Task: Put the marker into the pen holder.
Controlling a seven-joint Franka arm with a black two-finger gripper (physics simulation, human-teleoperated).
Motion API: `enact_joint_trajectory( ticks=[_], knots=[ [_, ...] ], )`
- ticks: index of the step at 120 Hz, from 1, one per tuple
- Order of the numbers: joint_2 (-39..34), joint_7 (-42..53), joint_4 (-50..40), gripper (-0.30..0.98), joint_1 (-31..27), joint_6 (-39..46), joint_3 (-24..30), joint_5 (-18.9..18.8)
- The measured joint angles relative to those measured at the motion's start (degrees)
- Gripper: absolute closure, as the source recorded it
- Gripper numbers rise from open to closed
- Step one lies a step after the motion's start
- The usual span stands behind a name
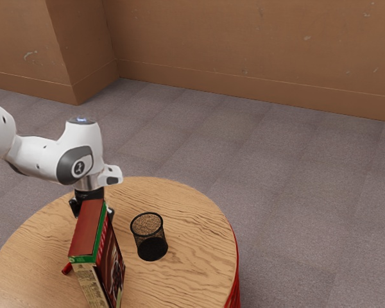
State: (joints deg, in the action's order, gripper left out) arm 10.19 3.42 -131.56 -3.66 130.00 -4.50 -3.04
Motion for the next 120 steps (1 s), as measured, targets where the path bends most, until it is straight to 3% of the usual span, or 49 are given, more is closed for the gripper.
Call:
enact_joint_trajectory(
  ticks=[40, 71, 120],
  knots=[
    [0.7, 0.1, -1.06, 0.63, -0.42, 3.99, -0.05, -0.04],
    [1.36, 0.33, -0.82, 0.65, -1.26, 4.67, -0.07, 1.03],
    [0.44, -1.03, -0.64, 0.78, -0.78, 4.46, -0.1, 0.88]
  ],
)
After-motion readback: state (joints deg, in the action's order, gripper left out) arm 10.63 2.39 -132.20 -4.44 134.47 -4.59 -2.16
